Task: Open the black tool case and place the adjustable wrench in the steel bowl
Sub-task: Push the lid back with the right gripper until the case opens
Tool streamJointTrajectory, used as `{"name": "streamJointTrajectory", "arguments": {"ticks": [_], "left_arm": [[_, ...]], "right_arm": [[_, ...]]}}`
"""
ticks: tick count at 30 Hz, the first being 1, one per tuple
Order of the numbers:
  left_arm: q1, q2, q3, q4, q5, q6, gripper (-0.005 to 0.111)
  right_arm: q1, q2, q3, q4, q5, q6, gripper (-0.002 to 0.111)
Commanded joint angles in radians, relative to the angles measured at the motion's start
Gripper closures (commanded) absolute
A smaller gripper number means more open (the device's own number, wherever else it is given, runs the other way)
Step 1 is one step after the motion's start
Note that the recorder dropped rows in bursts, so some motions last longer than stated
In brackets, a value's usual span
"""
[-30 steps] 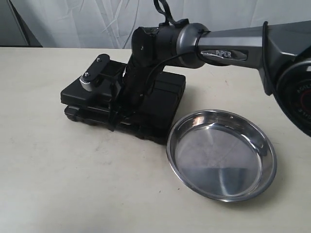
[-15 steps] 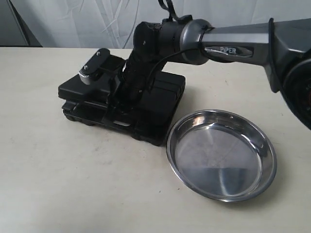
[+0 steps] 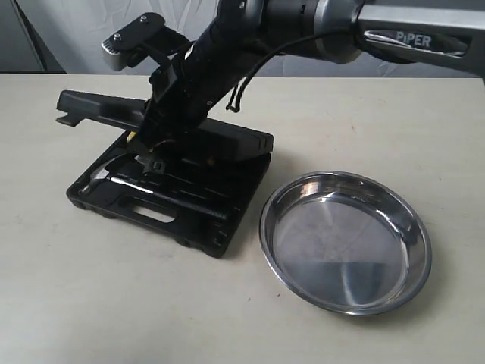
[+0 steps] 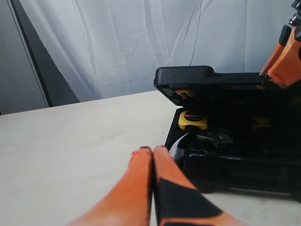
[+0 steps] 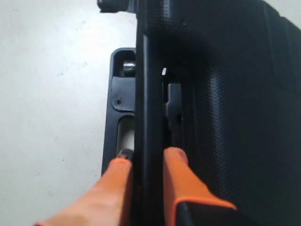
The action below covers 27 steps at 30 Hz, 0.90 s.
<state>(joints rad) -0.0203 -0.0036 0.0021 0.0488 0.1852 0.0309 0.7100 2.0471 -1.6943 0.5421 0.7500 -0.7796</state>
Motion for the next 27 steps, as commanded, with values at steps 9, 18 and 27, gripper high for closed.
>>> {"name": "streamJointTrajectory", "arguments": {"ticks": [9, 18, 27], "left_arm": [[-0.001, 0.004, -0.002, -0.002, -0.006, -0.001, 0.106], [-0.001, 0.004, -0.002, -0.002, -0.004, -0.001, 0.106], [-0.001, 0.004, -0.002, -0.002, -0.004, -0.001, 0.106]], "right_arm": [[-0.050, -0.097, -0.006, -0.153, -0.186, -0.004, 0.109], [-0.142, -0.097, -0.006, -0.339, -0.285, -0.004, 0.109], [-0.151, -0.061, -0.006, -0.578, -0.364, 0.130, 0.077]]}}
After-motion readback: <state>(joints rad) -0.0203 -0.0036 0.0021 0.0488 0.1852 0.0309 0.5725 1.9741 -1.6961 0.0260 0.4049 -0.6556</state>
